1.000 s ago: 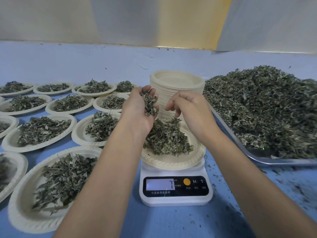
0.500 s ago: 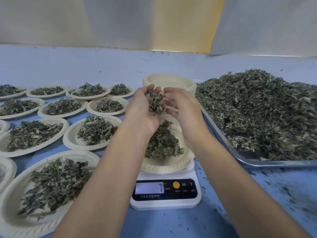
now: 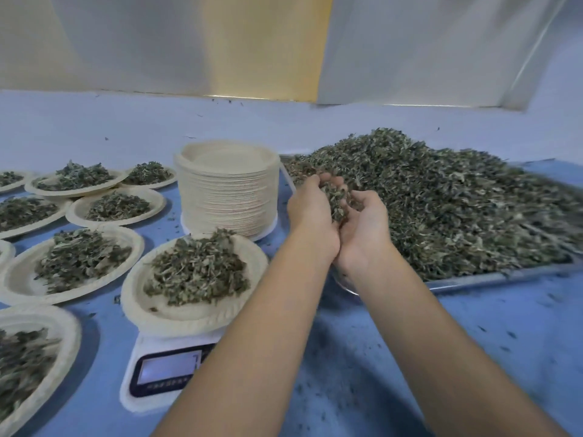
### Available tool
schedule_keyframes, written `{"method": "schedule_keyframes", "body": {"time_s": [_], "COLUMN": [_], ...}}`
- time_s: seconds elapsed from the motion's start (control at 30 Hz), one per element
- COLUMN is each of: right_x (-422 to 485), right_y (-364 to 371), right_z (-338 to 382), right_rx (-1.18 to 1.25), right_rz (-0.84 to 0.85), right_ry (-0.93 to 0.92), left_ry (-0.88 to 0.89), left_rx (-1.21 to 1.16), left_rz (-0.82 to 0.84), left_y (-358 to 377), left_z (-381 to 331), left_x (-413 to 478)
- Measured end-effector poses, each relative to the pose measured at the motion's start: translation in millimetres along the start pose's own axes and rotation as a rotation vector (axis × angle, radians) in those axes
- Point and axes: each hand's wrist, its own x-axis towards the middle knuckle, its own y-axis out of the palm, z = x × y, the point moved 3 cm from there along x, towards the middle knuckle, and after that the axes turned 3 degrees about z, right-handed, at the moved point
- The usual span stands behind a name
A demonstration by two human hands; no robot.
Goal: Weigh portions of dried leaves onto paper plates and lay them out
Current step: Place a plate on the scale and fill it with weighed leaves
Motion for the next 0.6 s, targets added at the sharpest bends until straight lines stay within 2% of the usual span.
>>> {"method": "schedule_keyframes", "body": {"time_s": [0.13,0.23,0.33,0.43,0.6], "right_x": [10,18,22,24,25], "right_y": [-32,-51,-66,-69,-67], "right_z": [19,27,36,45,47], "right_rx": [0.044,0.039,-0.231,-0.448,-0.599], "right_rz": [-0.109,-0.186,-0.322,-0.370,-0.390], "right_ry": [-0.024,-0.058,-0.147,-0.275,-0.390], "left_ry": [-0.168,-0.218,-0.181,-0.102,-0.004], "left_rx": [0.085,0.161,0.438,0.678,0.861], "left_rz": [0.033,0.043,0.090,0.197,0.319], "left_y": [9,10,5,5,7], "left_z": [33,46,50,50,51], "left_x": [5,10,17,16,14]}}
